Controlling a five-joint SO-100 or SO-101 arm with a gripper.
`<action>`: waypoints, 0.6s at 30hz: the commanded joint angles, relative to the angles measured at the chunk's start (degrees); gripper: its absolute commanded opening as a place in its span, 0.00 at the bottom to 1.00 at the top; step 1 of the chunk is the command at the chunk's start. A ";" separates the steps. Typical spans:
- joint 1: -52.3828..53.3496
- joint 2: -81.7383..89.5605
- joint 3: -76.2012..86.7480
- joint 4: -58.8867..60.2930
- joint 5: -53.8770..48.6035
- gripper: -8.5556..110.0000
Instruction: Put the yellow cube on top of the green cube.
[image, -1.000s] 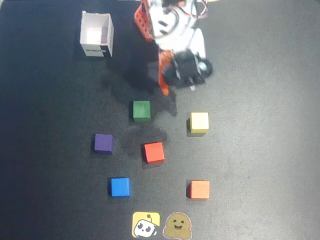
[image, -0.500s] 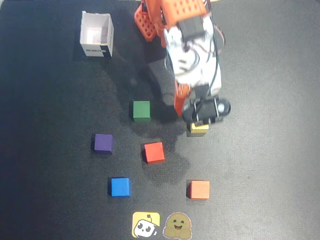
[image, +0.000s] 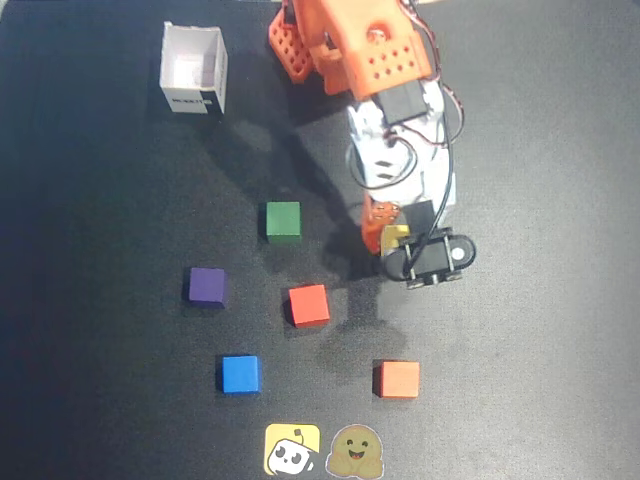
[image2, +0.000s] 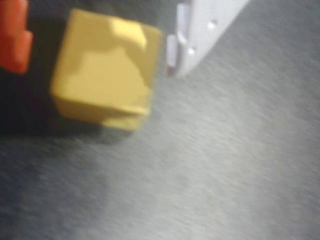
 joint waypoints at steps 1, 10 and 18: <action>-0.44 -0.44 0.09 -2.64 0.88 0.25; -0.44 -2.46 2.72 -5.71 1.41 0.25; -0.09 -4.31 5.89 -9.84 1.49 0.25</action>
